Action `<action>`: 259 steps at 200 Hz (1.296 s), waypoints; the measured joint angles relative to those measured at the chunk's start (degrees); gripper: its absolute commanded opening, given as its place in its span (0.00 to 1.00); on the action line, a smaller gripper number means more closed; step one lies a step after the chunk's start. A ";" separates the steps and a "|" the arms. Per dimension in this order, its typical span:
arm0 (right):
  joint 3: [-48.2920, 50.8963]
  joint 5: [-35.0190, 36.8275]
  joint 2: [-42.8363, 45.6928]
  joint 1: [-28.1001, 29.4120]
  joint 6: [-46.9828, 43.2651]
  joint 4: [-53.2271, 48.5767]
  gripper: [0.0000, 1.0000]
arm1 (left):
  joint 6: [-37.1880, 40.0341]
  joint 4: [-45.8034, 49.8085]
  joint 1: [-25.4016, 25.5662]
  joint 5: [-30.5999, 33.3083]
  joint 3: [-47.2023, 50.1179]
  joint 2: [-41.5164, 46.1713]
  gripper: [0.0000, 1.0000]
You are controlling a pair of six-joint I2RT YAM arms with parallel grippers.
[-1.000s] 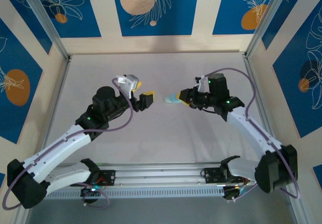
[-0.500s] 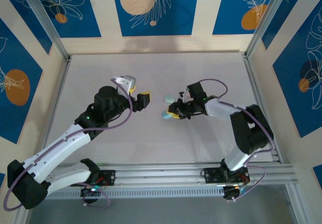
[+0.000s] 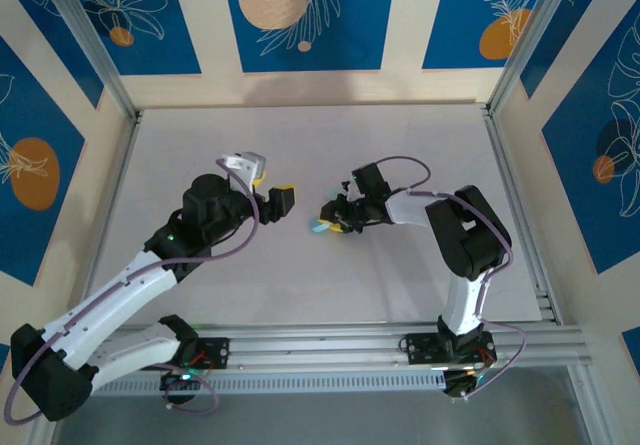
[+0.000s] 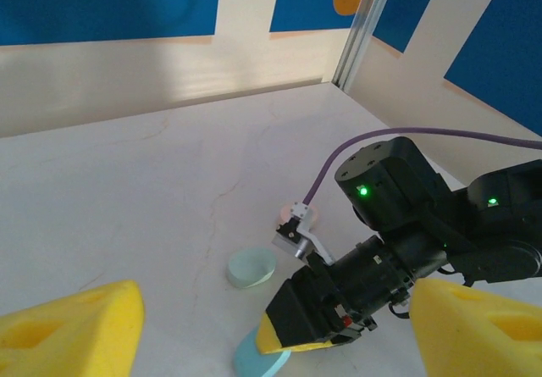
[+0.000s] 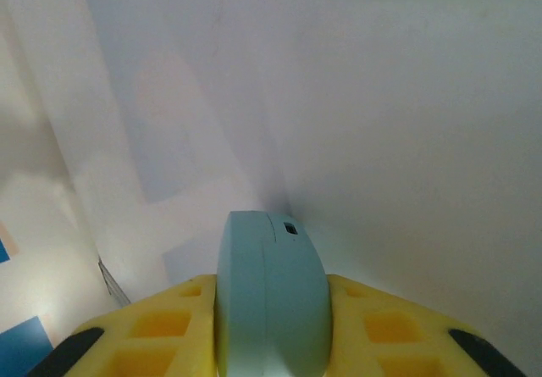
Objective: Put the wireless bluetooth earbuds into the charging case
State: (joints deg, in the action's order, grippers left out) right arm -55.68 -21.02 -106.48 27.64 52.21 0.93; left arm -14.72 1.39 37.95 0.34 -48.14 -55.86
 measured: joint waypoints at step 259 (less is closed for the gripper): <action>29.38 41.64 38.93 -25.07 -42.07 5.49 0.91 | 4.17 -6.45 -19.04 14.47 15.96 -2.67 1.00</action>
State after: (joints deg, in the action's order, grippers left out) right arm -26.30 20.62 -67.55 2.57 10.13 6.42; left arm -10.55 -5.06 18.92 14.81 -32.18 -58.52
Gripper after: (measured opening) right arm 0.911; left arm 0.999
